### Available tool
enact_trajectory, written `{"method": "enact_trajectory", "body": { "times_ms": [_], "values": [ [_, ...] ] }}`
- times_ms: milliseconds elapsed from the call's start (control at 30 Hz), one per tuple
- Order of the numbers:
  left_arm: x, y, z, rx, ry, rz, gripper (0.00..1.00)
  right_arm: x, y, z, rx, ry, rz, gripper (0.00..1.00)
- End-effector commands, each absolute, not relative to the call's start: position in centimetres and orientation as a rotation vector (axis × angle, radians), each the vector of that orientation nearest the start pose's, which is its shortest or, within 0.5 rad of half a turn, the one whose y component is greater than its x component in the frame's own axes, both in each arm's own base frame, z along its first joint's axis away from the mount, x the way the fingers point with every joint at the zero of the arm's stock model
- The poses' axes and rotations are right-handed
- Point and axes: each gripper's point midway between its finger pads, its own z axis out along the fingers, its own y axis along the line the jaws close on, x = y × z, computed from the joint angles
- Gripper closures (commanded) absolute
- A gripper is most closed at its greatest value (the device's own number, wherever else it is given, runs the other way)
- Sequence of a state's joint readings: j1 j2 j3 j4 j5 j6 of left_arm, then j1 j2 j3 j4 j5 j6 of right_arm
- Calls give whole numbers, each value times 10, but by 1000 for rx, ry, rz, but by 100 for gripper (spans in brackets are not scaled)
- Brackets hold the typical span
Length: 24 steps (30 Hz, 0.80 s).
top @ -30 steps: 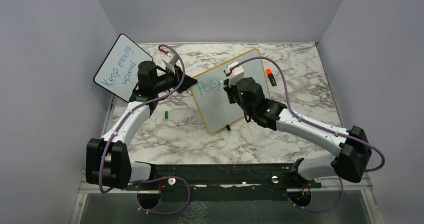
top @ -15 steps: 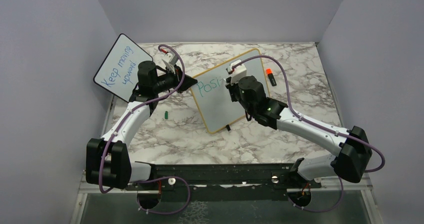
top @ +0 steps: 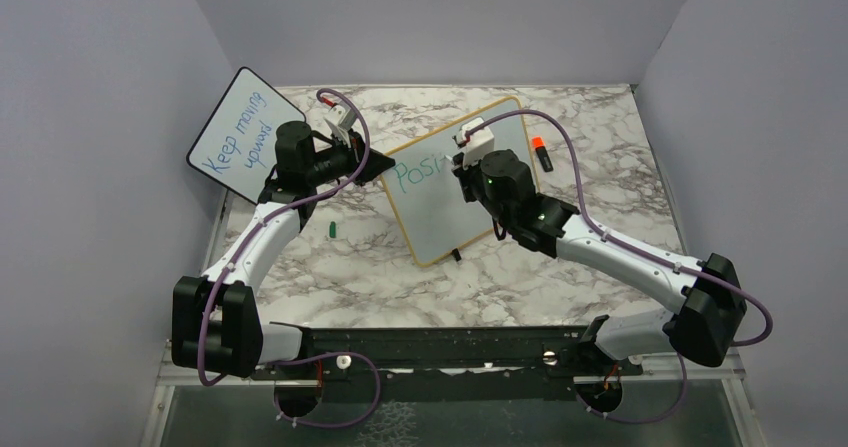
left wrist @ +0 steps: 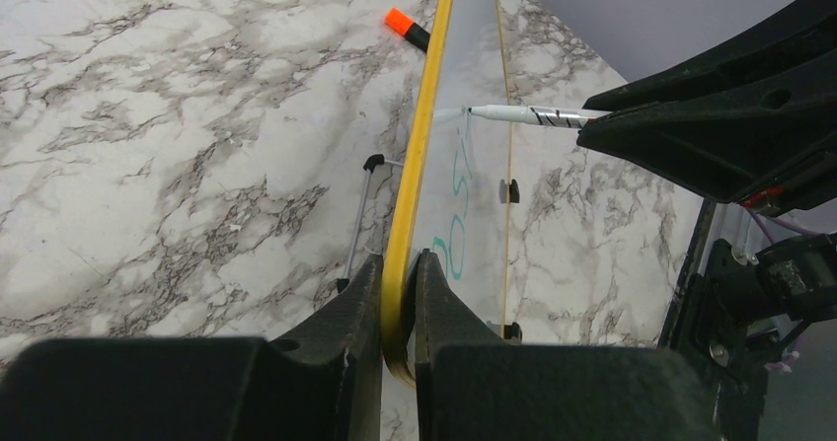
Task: Write a sentence on the whiteboard
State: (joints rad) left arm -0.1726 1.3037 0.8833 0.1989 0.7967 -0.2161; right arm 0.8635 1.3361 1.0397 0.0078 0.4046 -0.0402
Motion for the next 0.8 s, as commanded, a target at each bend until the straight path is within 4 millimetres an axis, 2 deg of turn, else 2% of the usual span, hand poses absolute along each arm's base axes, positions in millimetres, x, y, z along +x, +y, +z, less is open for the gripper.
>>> {"method": "enact_trajectory", "body": {
  "times_ms": [0, 367, 767],
  "values": [
    [342, -193, 202, 562, 1875, -956, 100, 330, 282, 277, -535, 1682, 253, 100],
    [342, -193, 201, 561, 1877, -956, 100, 337, 291, 279, -554, 1669, 253, 100],
    [341, -193, 201, 564, 1876, -955, 100, 331, 281, 253, -575, 1743, 211, 100]
  ]
}}
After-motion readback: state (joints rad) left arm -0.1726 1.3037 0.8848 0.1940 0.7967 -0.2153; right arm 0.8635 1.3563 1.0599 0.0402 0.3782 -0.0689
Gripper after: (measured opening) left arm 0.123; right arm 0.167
